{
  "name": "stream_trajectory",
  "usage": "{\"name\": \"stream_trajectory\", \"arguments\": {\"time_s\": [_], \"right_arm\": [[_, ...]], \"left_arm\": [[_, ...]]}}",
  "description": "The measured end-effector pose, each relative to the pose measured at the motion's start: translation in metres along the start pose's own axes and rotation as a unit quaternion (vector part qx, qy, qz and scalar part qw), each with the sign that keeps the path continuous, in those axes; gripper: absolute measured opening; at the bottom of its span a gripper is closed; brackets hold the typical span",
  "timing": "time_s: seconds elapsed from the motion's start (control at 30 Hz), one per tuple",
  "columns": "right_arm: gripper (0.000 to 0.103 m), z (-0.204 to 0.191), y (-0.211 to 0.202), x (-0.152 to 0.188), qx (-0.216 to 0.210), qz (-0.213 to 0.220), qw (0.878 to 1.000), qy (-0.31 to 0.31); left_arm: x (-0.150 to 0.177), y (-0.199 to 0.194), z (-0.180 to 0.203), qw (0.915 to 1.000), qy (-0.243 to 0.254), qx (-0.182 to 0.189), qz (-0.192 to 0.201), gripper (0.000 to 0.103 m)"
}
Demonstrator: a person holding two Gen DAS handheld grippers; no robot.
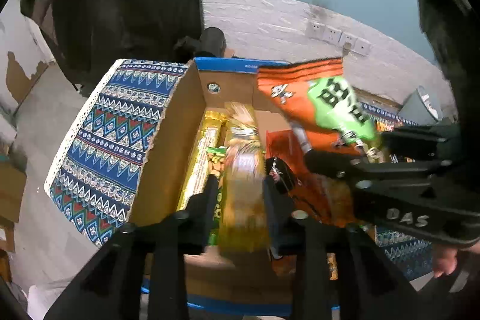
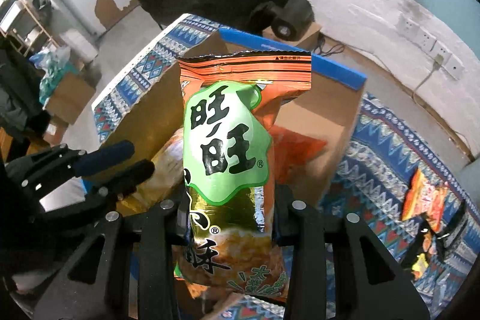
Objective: Organize snacks
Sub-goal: 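Carry both snacks over the box and open both tools to drop them, then move both tools back over the remaining snacks on the tablecloth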
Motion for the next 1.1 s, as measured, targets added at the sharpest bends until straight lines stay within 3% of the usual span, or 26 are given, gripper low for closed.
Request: {"name": "stream_trajectory", "arguments": {"time_s": [0.07, 0.13, 0.27, 0.33, 0.63, 1.1], "right_arm": [[0.039, -0.002, 0.003, -0.002, 0.003, -0.002, 1.000, -0.002], [0.048, -0.002, 0.003, -0.002, 0.007, -0.001, 1.000, -0.002], [0.061, 0.008, -0.004, 0.001, 0.010, 0.006, 1.000, 0.011], [0.066, 0.012, -0.009, 0.002, 0.008, 0.011, 1.000, 0.016], [0.071, 0.033, -0.035, 0.016, 0.020, 0.021, 0.999, 0.023], [0.072, 0.086, -0.079, 0.058, 0.061, 0.030, 0.997, 0.041]], "left_arm": [[-0.002, -0.005, -0.003, 0.9999, -0.001, -0.010, 0.008, 0.046], [-0.003, -0.007, -0.005, 0.9997, 0.001, -0.021, 0.011, 0.051], [-0.003, -0.010, -0.006, 0.9998, -0.008, -0.009, 0.013, 0.067], [-0.002, -0.012, -0.003, 0.9999, -0.004, -0.006, 0.012, 0.067], [-0.003, -0.021, 0.030, 0.9990, 0.041, 0.002, 0.020, 0.072], [-0.001, -0.028, 0.085, 0.9951, 0.096, 0.010, 0.023, 0.072]]}}
Point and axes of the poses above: each gripper's, at about its wrist camera, not at the fingertips, and y roughly the way its jaws point, z to its right, x to its underside, the point moved 9 cm from there along y, roughly the way its jaws point, and after that the axes turned 2 degrees about -z, right-handed, at the moved point
